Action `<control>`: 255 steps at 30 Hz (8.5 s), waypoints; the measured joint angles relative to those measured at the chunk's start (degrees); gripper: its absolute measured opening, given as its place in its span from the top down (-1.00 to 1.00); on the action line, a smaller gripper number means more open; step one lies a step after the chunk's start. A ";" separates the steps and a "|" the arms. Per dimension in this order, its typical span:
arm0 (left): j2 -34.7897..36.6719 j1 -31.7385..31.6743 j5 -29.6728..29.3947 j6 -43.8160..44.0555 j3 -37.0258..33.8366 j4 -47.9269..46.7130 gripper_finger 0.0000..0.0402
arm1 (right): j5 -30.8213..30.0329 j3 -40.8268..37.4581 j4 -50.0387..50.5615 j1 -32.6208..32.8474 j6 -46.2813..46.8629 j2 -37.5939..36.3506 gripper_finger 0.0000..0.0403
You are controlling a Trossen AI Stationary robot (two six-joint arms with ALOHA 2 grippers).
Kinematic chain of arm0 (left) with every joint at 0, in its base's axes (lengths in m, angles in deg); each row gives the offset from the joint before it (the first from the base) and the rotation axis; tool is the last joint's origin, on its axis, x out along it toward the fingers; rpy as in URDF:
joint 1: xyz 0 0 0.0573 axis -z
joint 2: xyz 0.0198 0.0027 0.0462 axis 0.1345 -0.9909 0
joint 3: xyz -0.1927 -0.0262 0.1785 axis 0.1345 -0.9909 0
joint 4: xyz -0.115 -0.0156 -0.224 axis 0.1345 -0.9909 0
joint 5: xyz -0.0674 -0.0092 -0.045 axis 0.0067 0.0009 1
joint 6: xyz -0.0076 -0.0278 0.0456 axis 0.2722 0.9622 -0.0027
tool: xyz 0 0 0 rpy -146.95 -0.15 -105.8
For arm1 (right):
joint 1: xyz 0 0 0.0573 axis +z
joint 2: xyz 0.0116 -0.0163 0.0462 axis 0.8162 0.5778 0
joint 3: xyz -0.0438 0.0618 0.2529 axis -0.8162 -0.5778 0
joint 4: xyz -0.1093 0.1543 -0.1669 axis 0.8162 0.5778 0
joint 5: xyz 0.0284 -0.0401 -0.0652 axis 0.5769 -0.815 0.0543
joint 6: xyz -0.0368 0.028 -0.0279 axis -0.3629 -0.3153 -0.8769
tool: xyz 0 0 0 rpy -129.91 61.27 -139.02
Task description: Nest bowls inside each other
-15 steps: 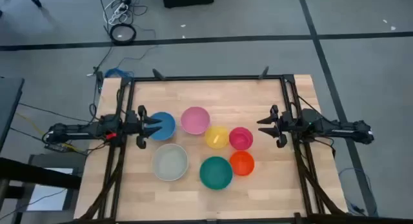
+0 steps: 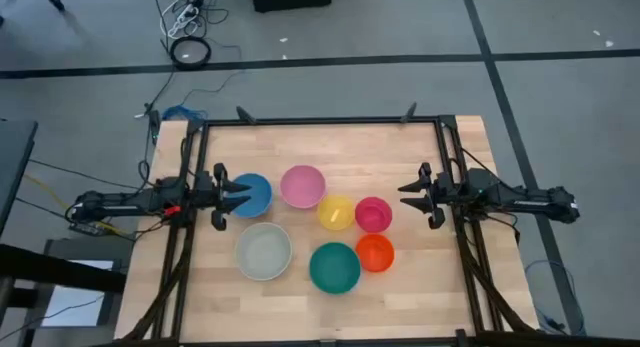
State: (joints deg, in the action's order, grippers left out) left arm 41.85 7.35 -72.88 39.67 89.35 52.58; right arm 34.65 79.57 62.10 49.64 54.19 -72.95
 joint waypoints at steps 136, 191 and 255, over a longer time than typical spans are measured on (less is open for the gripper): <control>-46.57 -9.14 -19.34 21.80 41.51 -44.54 0.19 | -10.85 76.24 21.94 -9.11 23.87 108.18 -0.07; -61.34 0.19 3.10 2.52 38.72 -67.03 0.19 | -13.45 76.20 29.68 -0.94 19.30 101.62 -0.02; -52.12 5.77 -13.27 4.27 72.23 -60.54 0.19 | -0.86 133.94 39.45 -7.86 8.30 144.72 -0.17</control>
State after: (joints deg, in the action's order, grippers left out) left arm -10.27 13.12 -86.15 43.94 161.58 -7.96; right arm 33.79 213.51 101.54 41.78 62.48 71.77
